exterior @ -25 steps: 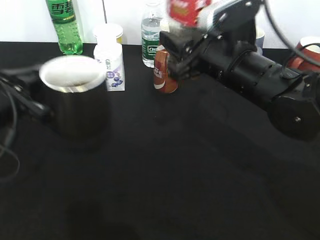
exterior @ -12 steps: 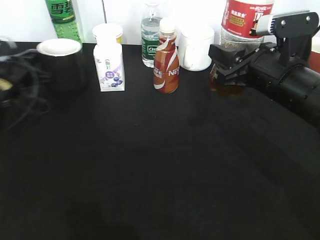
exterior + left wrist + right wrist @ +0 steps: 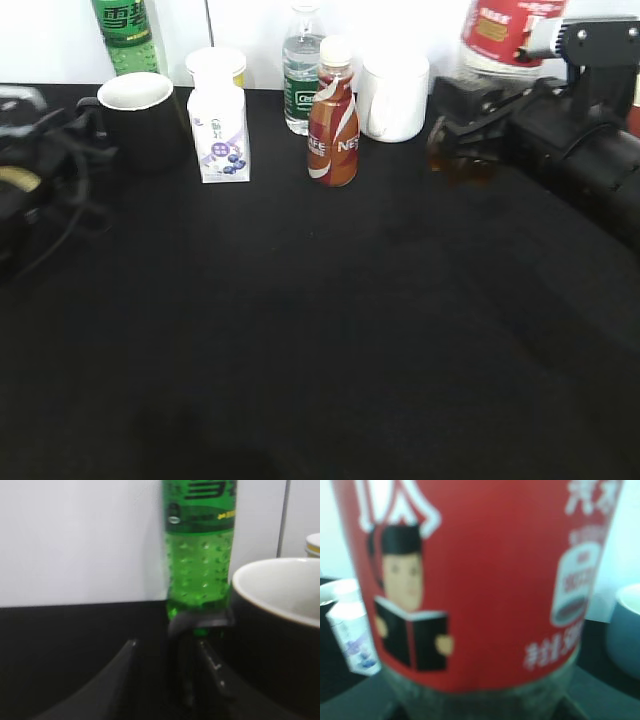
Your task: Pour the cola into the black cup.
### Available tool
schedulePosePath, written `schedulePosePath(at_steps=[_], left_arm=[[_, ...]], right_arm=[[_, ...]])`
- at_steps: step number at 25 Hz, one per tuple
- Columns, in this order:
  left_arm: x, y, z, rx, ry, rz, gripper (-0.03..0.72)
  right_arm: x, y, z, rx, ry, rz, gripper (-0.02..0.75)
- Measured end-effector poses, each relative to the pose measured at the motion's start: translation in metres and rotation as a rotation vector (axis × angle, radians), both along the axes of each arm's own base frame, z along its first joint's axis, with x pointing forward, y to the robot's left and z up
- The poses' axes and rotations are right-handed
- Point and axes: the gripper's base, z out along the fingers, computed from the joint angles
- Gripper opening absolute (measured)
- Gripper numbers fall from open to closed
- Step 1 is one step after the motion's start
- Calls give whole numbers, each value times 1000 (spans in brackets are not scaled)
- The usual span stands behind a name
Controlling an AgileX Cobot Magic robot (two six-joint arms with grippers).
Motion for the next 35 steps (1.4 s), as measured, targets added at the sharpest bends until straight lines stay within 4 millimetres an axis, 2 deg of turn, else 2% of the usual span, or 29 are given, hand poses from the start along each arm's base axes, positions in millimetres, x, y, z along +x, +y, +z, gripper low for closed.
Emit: schedulePosePath(at_steps=[2,4,6,8,11,14,17,20,22,25,26,27,28,29,30,31,32,34,35], left_arm=[[-28,4,11,0,27,9,281],[-61,7,29,0,76,7,281],[-89,-1,51,-5,120,-33,281],[-103,-12,76,-11,159,-85,281],[-118,-13,94,-10,226,-109,281],[-122,-13,96,-6,268,-115,281],[-123,-13,95,-4,279,-116,281],[-123,-13,95,-4,279,-116,281],[-123,-13,94,-2,289,-117,281],[-125,-13,89,3,344,-119,282],[-126,-13,86,7,405,-121,291],[-128,-14,87,12,483,-126,314],[-127,-15,97,18,583,-137,354],[-128,-16,101,21,625,-142,358],[-129,-17,109,37,713,-153,365],[-136,-17,115,51,840,-163,367],[-142,-17,120,66,967,-172,367],[-158,-15,132,108,1232,-187,371],[-165,-14,138,125,1333,-190,374]], right_arm=[[5,-13,-1,-43,-10,-90,368],[15,-36,-4,-61,-4,-190,368],[29,-52,-29,-66,-2,-262,368],[48,-48,-58,-78,-6,-259,368],[88,-35,-82,-86,-34,-225,368],[115,-24,-93,-88,-80,-187,371],[118,-23,-100,-87,-85,-184,460],[118,-23,-102,-92,-73,-183,624],[109,-26,-95,-100,-50,-182,653],[72,-36,-90,-130,40,-182,655],[67,-37,-86,-136,58,-181,655],[56,-39,-66,-170,152,-164,652],[50,-38,-44,-184,222,-139,647],[43,-38,-26,-202,334,-117,638],[37,-39,-18,-213,412,-119,631],[25,-43,-6,-269,595,-150,612],[3,-49,15,-368,813,-193,594],[-27,-51,49,-439,963,-145,590],[-44,-52,66,-436,965,-104,587]])
